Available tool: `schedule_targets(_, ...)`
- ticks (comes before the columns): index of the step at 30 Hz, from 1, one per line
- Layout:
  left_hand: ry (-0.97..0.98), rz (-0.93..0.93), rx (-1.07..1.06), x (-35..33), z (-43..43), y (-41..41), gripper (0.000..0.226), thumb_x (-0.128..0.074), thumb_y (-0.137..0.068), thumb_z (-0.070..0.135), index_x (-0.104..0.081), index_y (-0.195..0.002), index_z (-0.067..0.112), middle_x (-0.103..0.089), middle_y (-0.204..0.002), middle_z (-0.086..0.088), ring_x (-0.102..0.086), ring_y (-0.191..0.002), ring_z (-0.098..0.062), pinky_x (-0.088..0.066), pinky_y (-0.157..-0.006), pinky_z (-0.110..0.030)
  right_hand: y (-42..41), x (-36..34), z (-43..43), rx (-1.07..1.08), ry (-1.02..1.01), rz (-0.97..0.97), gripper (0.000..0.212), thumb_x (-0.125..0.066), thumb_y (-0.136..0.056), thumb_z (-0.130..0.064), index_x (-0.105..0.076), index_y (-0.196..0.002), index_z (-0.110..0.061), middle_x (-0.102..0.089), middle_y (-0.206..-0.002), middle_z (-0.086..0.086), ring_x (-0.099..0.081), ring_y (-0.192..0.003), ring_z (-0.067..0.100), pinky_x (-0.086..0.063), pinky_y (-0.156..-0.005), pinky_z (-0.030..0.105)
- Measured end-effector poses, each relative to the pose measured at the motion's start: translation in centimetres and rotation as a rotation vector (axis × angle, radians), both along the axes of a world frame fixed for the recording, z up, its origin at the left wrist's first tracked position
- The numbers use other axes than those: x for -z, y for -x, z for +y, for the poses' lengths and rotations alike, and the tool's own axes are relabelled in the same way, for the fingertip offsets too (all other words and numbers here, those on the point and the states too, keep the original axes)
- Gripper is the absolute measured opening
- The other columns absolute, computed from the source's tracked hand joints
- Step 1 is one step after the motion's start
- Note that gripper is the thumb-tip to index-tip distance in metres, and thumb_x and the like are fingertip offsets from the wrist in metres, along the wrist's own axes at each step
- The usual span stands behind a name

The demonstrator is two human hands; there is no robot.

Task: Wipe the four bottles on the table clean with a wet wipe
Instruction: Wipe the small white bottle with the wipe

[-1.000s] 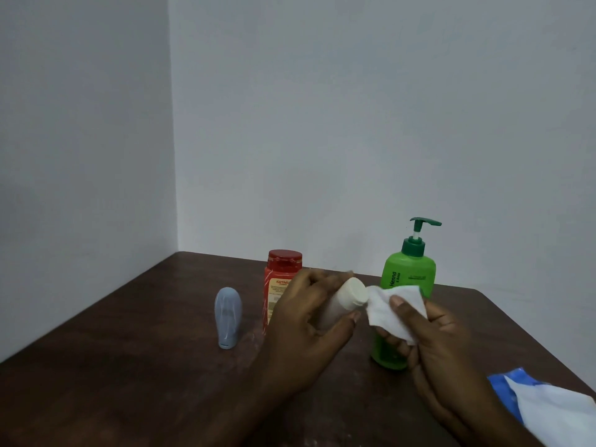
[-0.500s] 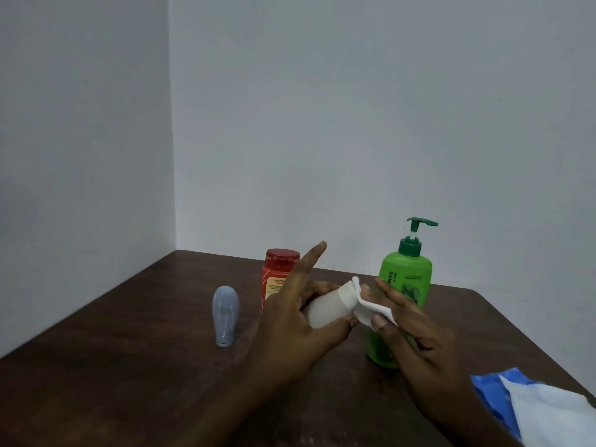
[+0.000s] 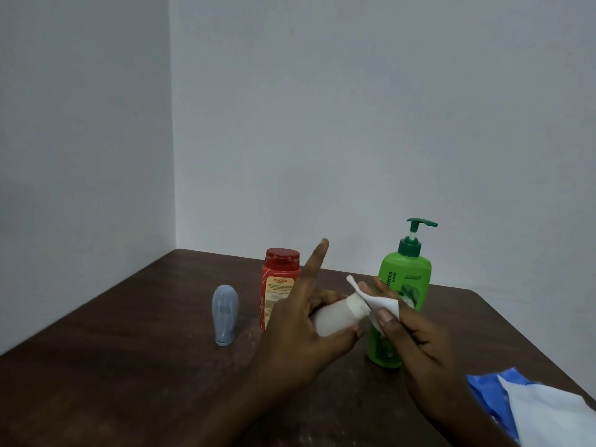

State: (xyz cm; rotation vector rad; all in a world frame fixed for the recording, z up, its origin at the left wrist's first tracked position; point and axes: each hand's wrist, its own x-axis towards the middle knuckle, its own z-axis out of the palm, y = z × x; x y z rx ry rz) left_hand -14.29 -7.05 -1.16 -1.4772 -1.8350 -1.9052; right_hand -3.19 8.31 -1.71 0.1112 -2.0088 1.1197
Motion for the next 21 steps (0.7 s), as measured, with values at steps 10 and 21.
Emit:
schedule_targets(10, -0.003, -0.006, 0.026, 0.1, 0.0, -0.5, 0.120, -0.088, -0.081, 0.014, -0.008, -0.156, 0.061, -0.073, -0.090, 0.005, -0.071, -0.092, -0.013, -0.059, -0.078, -0.024, -0.1, -0.4, -0.6, -0.012, 0.036, 0.033, 0.036, -0.058, -0.094, -0.032, -0.069, -0.115, -0.059, -0.065, -0.135, -0.020, -0.055, -0.134, 0.006, -0.046, -0.110, 0.033)
schedule_targets(21, 0.004, -0.029, 0.032, 0.0, -0.1, -0.3, 0.119, -0.087, -0.082, 0.015, -0.006, -0.156, 0.063, -0.071, -0.087, 0.002, -0.070, -0.086, -0.011, -0.059, -0.075, -0.024, 0.0, 0.0, -0.1, -0.009, 0.037, 0.011, 0.034, -0.057, -0.095, -0.033, -0.070, -0.118, -0.054, -0.061, -0.141, -0.020, -0.051, -0.138, 0.004, -0.044, -0.112, 0.037)
